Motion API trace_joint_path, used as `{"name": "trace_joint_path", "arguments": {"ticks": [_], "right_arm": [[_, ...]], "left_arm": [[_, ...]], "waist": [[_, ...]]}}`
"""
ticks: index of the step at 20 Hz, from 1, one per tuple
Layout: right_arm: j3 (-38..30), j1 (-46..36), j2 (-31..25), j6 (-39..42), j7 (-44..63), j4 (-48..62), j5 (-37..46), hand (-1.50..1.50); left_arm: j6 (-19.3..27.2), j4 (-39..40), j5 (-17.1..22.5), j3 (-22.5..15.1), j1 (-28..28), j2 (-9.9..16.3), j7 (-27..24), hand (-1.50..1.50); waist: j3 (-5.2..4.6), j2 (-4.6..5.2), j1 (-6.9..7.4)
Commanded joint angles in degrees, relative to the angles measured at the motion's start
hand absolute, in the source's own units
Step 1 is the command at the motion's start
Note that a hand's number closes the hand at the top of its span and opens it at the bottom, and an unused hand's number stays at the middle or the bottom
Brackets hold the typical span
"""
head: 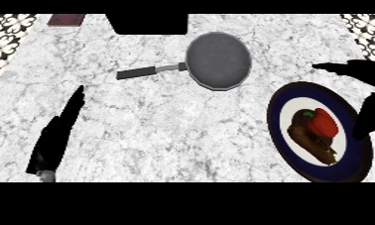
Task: Pick the bell pepper from the plate and place it in the pan
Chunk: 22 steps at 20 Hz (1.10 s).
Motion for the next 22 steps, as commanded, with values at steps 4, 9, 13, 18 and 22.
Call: {"name": "trace_joint_path", "arguments": {"ticks": [4, 9, 13, 18, 22], "right_arm": [[-0.58, 1.75, 2.76, 2.85, 0.65, -0.51, 5.34, -1.5], [0.58, -1.03, 7.92, 4.13, 6.44, -0.1, 7.99, -1.5], [0.42, 1.57, 7.23, 3.97, 5.3, -0.82, 11.7, -1.5], [-0.51, 3.86, 8.85, 4.1, 7.04, -3.57, 14.56, -1.5], [0.29, 4.22, 9.59, 3.34, 3.02, 1.69, 17.89, -1.5]], "left_arm": [[-2.36, -4.36, 0.4, 1.77, 1.31, -0.79, 3.15, 0.0], [-2.95, 0.57, -1.31, 2.72, 1.12, -1.64, -1.79, 0.0], [-2.73, -4.47, -2.95, 1.9, 2.71, -2.4, 1.57, 0.0], [-4.58, -1.46, -1.77, 3.88, 2.0, -3.4, -1.27, 0.0], [-2.64, 1.7, -5.56, 2.71, -1.77, -5.54, 0.06, 0.0]], "waist": [[0.02, -0.01, -0.04], [0.01, 0.03, 0.05], [0.03, -0.02, 0.03], [0.01, -0.05, -0.19], [0.03, 0.07, -0.06]]}}
